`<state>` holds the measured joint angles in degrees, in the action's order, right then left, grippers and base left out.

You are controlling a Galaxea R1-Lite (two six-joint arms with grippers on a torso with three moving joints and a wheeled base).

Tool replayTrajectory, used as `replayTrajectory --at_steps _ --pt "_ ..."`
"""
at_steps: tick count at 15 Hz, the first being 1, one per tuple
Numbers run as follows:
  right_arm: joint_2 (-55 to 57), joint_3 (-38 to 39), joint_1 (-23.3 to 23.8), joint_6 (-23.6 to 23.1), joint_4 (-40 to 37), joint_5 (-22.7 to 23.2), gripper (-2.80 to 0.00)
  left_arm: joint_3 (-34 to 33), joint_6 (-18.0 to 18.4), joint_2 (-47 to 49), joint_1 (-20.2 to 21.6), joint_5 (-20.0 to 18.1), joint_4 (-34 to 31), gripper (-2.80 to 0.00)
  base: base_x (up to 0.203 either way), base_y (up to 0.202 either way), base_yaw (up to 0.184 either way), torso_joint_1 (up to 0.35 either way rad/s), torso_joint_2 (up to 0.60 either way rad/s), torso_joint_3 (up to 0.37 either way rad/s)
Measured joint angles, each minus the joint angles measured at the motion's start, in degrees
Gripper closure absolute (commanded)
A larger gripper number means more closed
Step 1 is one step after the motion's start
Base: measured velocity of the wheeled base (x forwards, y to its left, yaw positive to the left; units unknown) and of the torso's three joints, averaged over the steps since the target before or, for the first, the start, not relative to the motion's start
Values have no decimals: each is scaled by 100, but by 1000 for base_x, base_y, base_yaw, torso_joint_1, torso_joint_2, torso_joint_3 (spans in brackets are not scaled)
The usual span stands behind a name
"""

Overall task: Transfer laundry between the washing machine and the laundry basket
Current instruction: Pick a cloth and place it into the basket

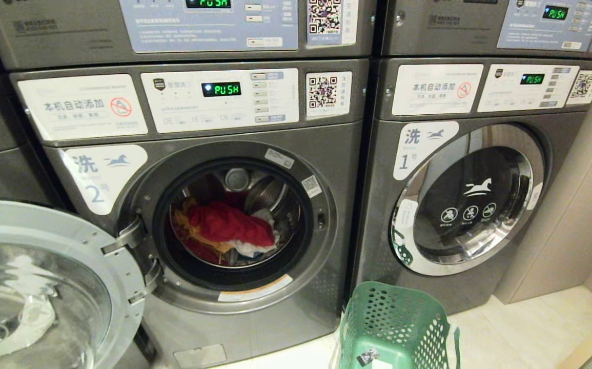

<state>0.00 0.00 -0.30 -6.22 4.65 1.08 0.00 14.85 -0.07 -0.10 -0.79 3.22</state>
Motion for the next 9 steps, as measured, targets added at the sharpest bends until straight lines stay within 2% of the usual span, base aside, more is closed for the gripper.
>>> replayTrajectory --at_steps 1,9 --pt "0 0 0 -1 4 3 0 0 0 0 2 0 0 0 -146 0 -1 -2 -4 4" --pt "0 0 0 -6 0 -4 0 0 2 0 0 2 -9 0 0 0 0 0 0 0"
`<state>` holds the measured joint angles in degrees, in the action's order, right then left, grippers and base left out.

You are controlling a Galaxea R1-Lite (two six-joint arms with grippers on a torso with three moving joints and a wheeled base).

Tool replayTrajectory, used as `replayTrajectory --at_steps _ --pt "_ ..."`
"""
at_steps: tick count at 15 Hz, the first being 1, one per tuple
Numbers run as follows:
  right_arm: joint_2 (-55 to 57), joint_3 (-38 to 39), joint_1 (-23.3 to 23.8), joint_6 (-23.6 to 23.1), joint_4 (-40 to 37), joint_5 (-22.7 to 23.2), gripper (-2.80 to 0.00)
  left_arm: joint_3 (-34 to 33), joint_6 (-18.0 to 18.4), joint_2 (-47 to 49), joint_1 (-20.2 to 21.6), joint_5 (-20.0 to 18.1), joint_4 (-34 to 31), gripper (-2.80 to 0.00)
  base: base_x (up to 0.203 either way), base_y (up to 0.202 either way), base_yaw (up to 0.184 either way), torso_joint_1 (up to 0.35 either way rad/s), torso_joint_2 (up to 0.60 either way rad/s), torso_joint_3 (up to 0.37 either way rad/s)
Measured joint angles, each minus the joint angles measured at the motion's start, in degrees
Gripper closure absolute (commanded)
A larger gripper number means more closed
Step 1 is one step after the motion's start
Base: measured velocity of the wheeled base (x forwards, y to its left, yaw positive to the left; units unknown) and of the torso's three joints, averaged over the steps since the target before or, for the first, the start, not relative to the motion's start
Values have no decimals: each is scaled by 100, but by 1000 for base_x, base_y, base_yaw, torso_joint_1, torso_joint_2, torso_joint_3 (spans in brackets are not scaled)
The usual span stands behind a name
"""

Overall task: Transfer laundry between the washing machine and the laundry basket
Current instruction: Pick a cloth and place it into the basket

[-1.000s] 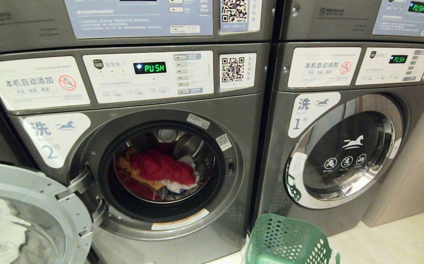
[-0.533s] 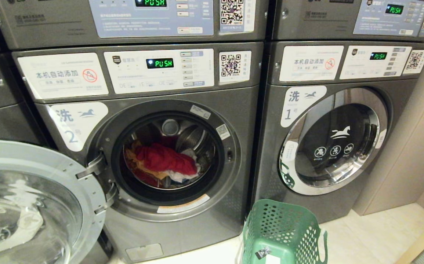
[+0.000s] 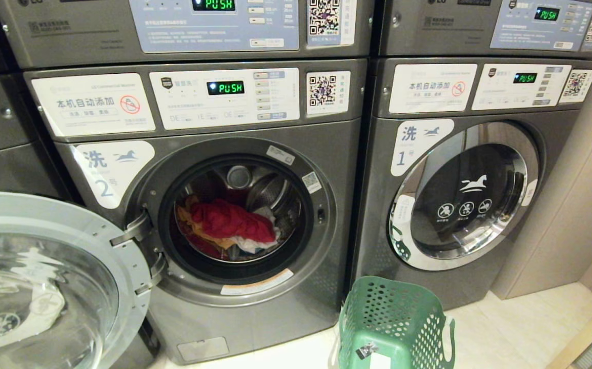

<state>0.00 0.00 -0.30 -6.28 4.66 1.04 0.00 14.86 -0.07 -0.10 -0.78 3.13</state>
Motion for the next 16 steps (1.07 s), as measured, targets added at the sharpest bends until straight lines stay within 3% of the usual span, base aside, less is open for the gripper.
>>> replayTrajectory --at_steps 16 --pt "0 0 -5 2 2 -10 0 0 -21 0 0 -2 4 0 0 0 0 0 0 0"
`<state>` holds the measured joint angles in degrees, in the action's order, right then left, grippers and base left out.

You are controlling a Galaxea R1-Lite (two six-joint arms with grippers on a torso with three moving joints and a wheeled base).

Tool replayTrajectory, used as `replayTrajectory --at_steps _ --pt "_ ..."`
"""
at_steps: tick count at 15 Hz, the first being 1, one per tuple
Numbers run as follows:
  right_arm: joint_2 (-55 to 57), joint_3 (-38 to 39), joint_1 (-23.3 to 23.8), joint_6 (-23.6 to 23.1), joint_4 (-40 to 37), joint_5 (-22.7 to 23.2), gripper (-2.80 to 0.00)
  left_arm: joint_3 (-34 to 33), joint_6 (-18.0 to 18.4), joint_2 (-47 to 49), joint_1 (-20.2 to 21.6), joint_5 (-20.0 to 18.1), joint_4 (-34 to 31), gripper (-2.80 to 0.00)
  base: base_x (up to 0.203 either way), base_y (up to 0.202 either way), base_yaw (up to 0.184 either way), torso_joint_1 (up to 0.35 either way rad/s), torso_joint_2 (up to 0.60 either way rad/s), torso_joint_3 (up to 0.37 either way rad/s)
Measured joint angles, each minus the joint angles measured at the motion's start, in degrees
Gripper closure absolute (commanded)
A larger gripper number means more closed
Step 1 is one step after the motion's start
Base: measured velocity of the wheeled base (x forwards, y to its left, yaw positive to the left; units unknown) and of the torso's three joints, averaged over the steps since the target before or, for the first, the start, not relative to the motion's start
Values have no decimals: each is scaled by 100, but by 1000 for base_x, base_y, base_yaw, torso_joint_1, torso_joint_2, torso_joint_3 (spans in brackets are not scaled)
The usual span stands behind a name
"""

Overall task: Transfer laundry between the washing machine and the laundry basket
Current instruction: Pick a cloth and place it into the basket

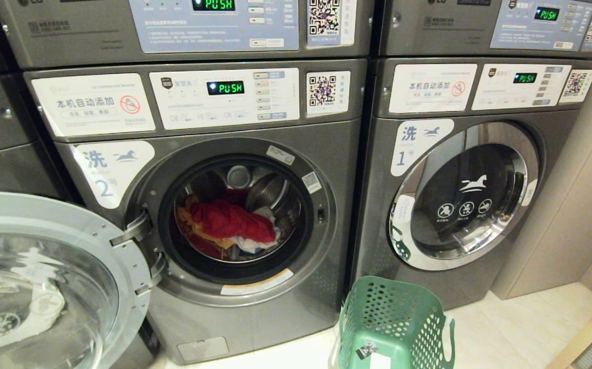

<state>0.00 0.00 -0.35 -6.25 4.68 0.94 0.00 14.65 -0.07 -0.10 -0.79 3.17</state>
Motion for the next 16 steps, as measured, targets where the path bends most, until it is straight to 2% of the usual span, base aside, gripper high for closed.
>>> replayTrajectory --at_steps 5,11,16 --pt "0 0 5 9 -5 0 0 0 11 0 0 2 -3 0 -1 -1 11 1 0 1" --pt "0 0 2 9 -4 0 0 0 20 0 2 1 -4 0 -1 -7 145 1 2 3" --pt "0 0 2 9 -5 -1 0 0 11 0 0 0 5 0 0 0 0 0 0 0"
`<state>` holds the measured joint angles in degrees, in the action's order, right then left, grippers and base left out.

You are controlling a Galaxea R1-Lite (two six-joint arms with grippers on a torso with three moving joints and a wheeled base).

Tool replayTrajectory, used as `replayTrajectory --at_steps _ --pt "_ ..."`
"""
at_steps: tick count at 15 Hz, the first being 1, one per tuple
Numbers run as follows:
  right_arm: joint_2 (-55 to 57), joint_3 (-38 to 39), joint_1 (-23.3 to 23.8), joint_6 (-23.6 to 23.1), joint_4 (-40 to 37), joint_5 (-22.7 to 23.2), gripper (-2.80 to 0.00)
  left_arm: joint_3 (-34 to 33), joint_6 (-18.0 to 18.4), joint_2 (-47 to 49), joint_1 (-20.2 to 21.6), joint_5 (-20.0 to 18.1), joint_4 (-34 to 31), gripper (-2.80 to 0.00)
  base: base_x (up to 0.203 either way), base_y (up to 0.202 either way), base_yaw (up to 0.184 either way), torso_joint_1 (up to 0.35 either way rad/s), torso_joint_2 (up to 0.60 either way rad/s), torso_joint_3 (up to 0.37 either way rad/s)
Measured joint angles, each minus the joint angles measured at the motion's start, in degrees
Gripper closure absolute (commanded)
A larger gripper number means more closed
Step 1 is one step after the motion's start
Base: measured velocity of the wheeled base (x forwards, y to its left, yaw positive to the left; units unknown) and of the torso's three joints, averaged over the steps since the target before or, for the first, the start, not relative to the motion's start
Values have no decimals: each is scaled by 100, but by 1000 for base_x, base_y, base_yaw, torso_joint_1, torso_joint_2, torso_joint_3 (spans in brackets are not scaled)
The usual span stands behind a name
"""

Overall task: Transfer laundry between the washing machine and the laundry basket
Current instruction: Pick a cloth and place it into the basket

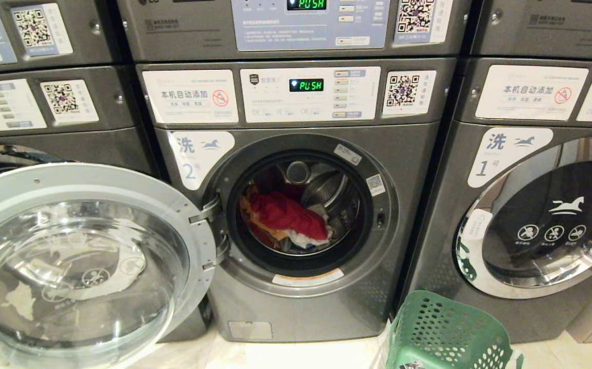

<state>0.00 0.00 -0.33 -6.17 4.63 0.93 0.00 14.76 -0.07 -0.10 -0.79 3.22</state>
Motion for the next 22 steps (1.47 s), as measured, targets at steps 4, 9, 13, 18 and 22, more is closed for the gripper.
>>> replayTrajectory --at_steps 4,9,13,18,22 --pt "0 0 0 4 0 1 0 0 66 0 0 -27 -6 0 0 0 0 0 0 0" --pt "0 0 2 2 -1 1 0 0 157 0 0 -68 -11 0 0 0 0 1 3 -70" --pt "0 0 0 3 -1 1 0 0 157 0 0 -69 -11 0 0 0 0 2 5 -185" --pt "0 0 0 17 2 8 0 0 157 0 0 -68 -11 0 0 0 0 4 2 -199" --pt "0 0 0 61 5 21 0 0 144 0 0 -69 -11 0 0 0 0 3 -1 -197"
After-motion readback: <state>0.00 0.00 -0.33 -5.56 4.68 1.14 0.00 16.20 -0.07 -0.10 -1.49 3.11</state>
